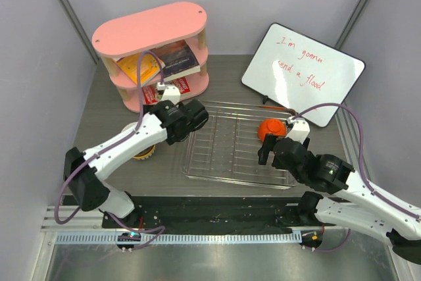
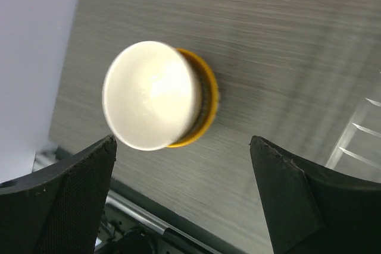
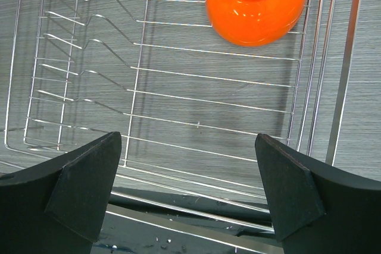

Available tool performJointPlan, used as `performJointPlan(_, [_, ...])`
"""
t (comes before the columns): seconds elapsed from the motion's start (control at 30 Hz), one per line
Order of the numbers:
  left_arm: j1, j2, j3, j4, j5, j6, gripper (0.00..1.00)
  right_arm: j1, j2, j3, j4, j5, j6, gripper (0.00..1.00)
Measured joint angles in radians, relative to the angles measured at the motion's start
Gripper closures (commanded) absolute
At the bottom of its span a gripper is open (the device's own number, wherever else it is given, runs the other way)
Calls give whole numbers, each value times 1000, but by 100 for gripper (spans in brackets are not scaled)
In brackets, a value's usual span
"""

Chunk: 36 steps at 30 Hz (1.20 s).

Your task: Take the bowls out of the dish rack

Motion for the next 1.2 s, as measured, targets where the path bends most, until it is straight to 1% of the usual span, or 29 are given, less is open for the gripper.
performJointPlan(0.1, [-69, -26, 31, 53, 87, 97, 9, 0, 0, 0, 0, 1, 1, 0])
performJointPlan(0.2, [-115, 10, 61, 159, 229, 204, 9, 0, 0, 1, -2, 8, 1, 0])
performJointPlan(0.33, [-131, 106, 80, 359, 427, 326, 9, 0, -8, 23, -13, 16, 1, 0])
performJointPlan(0.43, [-133, 173, 92, 492, 564, 388, 10, 0, -27, 50, -22, 26, 1, 0])
performJointPlan(0.5, [-133, 234, 141, 549, 641, 419, 11, 0, -50, 66, -27, 30, 0, 0])
performJointPlan(0.57, [-134, 325, 245, 603, 721, 448, 11, 0, -71, 79, -34, 30, -2, 0])
performJointPlan(0.7, [-137, 458, 413, 665, 823, 483, 8, 0, -92, 98, -46, 31, -5, 0])
performJointPlan(0.77, [-137, 497, 454, 710, 880, 498, 8, 0, -90, 103, -51, 31, -5, 0])
performJointPlan(0.93, [-116, 547, 454, 814, 1042, 483, 8, 0, -89, 108, -69, 34, -5, 0])
performJointPlan(1.03, [-79, 579, 427, 893, 1129, 456, 8, 0, -89, 113, -80, 42, -4, 0])
performJointPlan(1.2, [-34, 632, 413, 953, 1233, 426, 5, 0, -100, 114, -103, 54, -3, 0])
